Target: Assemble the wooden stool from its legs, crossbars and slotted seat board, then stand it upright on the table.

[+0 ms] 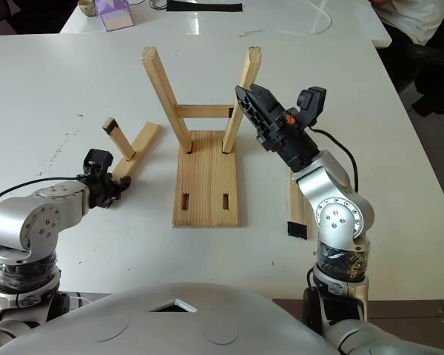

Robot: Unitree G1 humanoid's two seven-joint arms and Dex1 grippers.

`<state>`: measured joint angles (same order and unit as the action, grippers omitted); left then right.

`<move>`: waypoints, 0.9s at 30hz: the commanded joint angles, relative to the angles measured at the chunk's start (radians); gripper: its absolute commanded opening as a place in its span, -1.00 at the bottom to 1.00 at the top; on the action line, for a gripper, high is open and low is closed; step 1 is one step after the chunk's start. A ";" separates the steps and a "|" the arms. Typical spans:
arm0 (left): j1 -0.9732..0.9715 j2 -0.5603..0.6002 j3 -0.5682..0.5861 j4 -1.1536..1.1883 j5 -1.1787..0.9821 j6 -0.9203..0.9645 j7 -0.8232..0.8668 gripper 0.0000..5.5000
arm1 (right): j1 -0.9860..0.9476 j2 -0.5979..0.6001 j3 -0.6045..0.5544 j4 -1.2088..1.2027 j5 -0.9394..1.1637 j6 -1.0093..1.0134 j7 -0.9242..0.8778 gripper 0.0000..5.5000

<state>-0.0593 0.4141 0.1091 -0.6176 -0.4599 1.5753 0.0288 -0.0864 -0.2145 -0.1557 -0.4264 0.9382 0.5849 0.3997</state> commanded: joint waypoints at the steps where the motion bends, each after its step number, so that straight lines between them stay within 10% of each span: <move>1: 0.047 0.035 -0.004 0.075 -0.062 0.039 -0.068 -0.26 | 0.022 0.018 0.007 -0.024 -0.014 -0.023 -0.019 -0.08; 8: -0.211 0.084 0.078 0.262 0.037 -0.246 -0.102 -0.26 | -0.049 0.016 -0.021 -0.044 -0.086 -0.102 -0.076 -0.08; 14: -0.767 -0.105 0.422 0.378 -0.221 -0.616 -0.051 -0.26 | -0.465 -0.089 -0.020 0.078 -0.229 -0.124 -0.145 -0.08; 27: -0.674 -0.132 0.324 0.025 -0.804 -0.684 -0.255 -0.26 | -1.104 -0.336 -0.048 0.620 0.178 0.452 0.381 -0.08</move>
<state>-0.7729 0.2509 0.4552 -0.5584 -1.2019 0.9021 -0.1942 -1.1376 -0.4920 -0.2052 0.1095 1.1064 0.9810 0.6776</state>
